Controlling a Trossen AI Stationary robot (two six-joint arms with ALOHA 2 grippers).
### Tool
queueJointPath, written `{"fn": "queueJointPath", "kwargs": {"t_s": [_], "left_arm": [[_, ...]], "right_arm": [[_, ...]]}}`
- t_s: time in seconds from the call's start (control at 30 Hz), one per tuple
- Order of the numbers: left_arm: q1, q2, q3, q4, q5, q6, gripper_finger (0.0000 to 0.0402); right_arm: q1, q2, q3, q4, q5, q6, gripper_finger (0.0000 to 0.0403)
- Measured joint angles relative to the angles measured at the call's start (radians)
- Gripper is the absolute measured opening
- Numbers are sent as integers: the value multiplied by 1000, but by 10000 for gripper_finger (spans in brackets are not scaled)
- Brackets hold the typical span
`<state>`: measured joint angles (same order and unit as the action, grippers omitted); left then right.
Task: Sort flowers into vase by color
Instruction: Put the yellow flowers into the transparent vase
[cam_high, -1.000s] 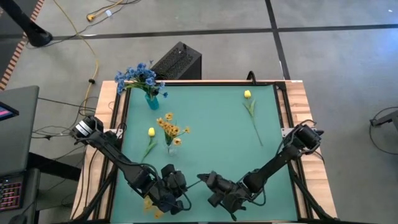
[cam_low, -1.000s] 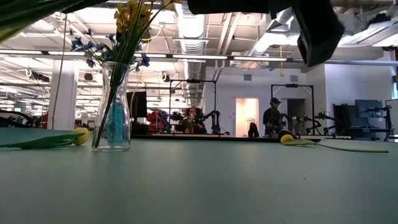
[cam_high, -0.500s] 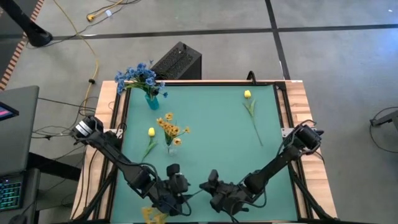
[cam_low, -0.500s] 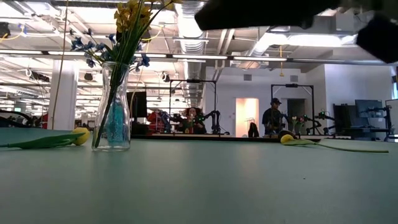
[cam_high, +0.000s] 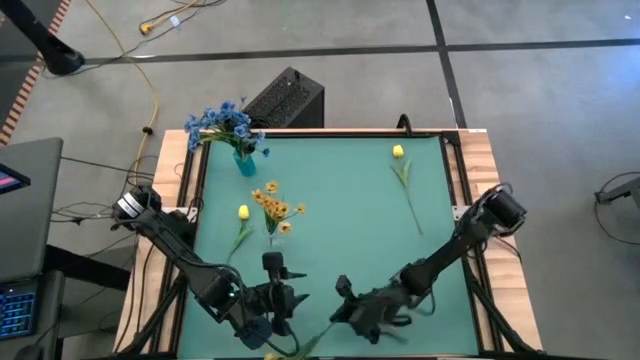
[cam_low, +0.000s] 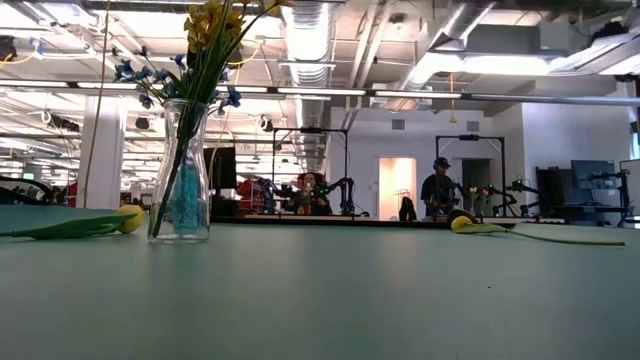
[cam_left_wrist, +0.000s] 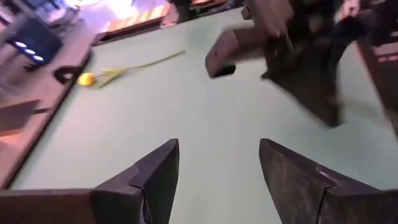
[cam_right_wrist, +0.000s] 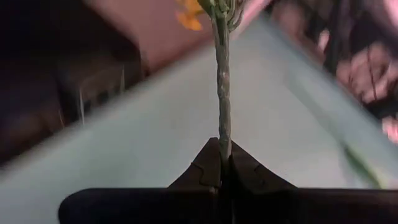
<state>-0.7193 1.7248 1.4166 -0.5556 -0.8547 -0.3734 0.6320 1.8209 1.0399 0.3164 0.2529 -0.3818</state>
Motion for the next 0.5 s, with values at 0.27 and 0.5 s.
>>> {"fn": "queueJointPath", "kwargs": {"t_s": [0.27, 0.5], "left_arm": [[-21, -1, -42, -16, -102, -17, 210], [-11, 3, -185, 406, -101, 190, 210]], "right_arm": [[-78, -123, -446, 867, -184, 80, 27], [-132, -32, -512, 1217, -162, 253, 27]]}}
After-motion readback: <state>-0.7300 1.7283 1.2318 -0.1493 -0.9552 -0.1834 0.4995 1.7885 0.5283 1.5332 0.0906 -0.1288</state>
